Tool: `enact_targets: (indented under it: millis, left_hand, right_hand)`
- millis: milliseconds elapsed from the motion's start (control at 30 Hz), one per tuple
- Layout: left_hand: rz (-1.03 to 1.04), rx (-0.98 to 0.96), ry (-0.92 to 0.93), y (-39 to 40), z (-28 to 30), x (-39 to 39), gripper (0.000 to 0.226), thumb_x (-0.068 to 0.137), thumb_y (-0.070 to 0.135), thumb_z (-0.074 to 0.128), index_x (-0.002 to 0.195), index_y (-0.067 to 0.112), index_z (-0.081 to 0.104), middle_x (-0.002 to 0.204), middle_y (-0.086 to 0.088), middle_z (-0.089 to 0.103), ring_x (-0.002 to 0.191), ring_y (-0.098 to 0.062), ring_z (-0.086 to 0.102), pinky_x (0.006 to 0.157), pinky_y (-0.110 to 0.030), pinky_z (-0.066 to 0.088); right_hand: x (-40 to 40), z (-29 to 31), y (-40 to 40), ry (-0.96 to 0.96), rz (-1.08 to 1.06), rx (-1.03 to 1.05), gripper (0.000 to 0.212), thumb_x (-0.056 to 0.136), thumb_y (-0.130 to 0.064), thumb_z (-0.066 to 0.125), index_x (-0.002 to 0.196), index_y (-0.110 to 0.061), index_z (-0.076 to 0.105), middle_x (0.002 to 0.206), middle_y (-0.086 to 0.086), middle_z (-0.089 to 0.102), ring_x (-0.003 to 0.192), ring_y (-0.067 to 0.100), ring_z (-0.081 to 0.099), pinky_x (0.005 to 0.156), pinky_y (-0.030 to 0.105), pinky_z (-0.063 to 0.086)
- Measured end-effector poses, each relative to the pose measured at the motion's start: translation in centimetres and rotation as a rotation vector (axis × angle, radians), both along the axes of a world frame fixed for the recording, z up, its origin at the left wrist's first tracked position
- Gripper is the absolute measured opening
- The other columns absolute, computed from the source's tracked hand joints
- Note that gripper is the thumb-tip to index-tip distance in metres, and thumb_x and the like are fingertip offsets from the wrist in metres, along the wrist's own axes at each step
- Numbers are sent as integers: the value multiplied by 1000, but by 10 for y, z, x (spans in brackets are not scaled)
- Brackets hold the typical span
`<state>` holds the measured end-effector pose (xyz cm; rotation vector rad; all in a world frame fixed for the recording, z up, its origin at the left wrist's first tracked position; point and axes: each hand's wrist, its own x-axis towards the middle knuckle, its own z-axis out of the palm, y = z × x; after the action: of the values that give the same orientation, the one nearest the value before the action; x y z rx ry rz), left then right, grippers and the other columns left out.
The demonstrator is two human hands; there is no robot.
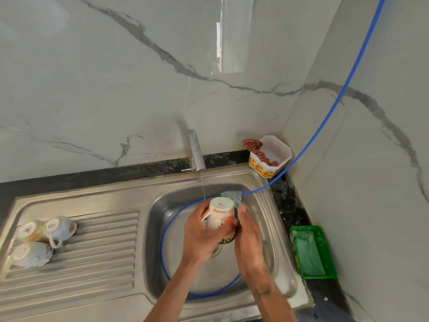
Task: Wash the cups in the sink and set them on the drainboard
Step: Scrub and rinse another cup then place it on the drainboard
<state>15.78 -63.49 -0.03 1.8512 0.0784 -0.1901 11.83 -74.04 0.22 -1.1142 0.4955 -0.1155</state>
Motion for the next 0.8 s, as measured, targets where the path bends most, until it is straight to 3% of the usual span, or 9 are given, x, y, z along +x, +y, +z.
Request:
enact_targets:
  millis: [67, 133, 200, 367, 467, 567, 667, 733, 800]
  left_hand:
    - [162, -185, 160, 3, 1, 3, 44, 72, 35, 93, 110, 23, 76, 95, 5, 81, 89, -14, 77, 79, -27, 61]
    - [205, -289, 269, 11, 1, 4, 53, 71, 51, 84, 111, 18, 78, 96, -4, 82, 92, -26, 78, 87, -46, 63]
    - [145, -333, 291, 15, 7, -1, 51, 79, 59, 75, 111, 19, 79, 100, -9, 81, 97, -30, 78, 92, -50, 61]
    - [131, -180, 172, 17, 18, 1, 52, 102, 71, 36, 106, 37, 75, 100, 4, 80, 100, -12, 75, 89, -30, 60]
    - [117, -151, 360, 21, 16, 2, 67, 81, 92, 46, 131, 48, 48, 131, 4, 62, 116, -16, 65, 102, -47, 55]
    - [60, -250, 420, 18, 23, -28, 79, 77, 85, 63, 140, 44, 36, 125, 6, 67, 110, -9, 68, 101, -42, 56]
    - [16, -386, 424, 16, 29, -35, 70, 80, 62, 79, 135, 33, 46, 111, 9, 75, 100, -4, 73, 90, -25, 55]
    - [16, -481, 424, 16, 32, -28, 72, 75, 55, 86, 133, 26, 56, 110, 6, 79, 101, -8, 75, 94, -28, 57]
    - [13, -534, 410, 26, 38, -24, 61, 77, 47, 88, 127, 19, 66, 108, 1, 81, 103, -14, 77, 91, -30, 58]
  right_hand:
    - [-19, -4, 14, 23, 44, -141, 34, 108, -35, 44, 135, -31, 63, 133, -11, 70, 129, 3, 61, 104, 16, 46]
    - [-28, -9, 22, 16, 166, -369, 45, 104, -43, 51, 148, -38, 46, 145, -23, 56, 134, -11, 49, 101, 4, 39]
    - [-19, -12, 18, 8, 288, -532, 55, 99, -48, 63, 150, -38, 44, 138, -20, 61, 127, -4, 58, 101, 13, 47]
    - [0, -1, 21, 124, 158, -346, 45, 83, -35, 87, 120, -27, 65, 103, -5, 78, 95, 11, 76, 78, 25, 60]
    - [-1, -1, 37, 238, -121, -349, 39, 77, -34, 91, 107, -23, 69, 89, -3, 79, 79, 13, 76, 67, 25, 60]
    - [-2, 3, 45, 283, -275, -520, 48, 73, -44, 88, 111, -29, 64, 87, -6, 76, 75, 9, 73, 66, 28, 59]
    - [-11, 1, 62, 156, -253, -903, 54, 80, -50, 75, 124, -23, 59, 110, -5, 69, 99, 15, 66, 81, 28, 54]
    - [-16, -1, 67, 83, -189, -1222, 53, 88, -36, 73, 137, -21, 56, 124, -7, 63, 113, 14, 59, 97, 28, 44]
    - [-19, 5, 73, 16, -97, -1299, 63, 88, -21, 74, 147, -20, 50, 136, -8, 58, 124, 13, 53, 105, 29, 41]
